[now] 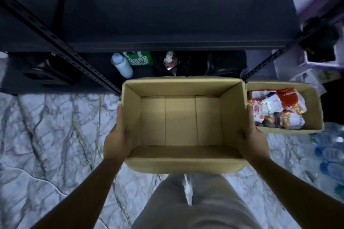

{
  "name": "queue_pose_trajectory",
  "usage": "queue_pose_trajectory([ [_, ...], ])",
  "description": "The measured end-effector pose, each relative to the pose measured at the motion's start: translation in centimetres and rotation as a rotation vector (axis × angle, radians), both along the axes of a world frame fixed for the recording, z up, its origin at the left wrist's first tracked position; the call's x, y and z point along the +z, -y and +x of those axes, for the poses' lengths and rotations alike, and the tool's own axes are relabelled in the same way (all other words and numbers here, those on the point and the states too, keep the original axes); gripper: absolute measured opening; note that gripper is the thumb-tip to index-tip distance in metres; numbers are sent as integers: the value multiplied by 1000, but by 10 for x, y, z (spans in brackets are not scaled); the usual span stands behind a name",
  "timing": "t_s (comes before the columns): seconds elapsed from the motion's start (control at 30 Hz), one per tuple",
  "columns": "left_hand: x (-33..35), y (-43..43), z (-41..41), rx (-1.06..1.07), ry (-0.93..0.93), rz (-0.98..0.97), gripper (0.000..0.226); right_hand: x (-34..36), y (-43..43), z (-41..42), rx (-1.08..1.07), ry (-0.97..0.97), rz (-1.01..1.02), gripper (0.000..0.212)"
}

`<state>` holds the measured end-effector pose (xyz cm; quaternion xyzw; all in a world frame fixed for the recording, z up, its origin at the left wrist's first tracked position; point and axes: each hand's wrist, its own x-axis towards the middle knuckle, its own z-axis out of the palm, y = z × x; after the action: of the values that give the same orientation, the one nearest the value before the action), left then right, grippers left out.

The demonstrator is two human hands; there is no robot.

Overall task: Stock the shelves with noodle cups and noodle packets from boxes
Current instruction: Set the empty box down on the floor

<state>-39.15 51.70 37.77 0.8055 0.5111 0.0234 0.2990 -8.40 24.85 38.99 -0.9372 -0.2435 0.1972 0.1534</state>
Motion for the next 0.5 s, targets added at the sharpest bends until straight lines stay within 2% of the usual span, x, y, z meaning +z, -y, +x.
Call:
queue_pose_trajectory([
  [0.3,56,-12,13,-18,89,91,99,52,-9,13,-17,73,43,99],
  [0.5,76,-8,12,29,86,113,102,72,-19,28,68,91,102,102],
])
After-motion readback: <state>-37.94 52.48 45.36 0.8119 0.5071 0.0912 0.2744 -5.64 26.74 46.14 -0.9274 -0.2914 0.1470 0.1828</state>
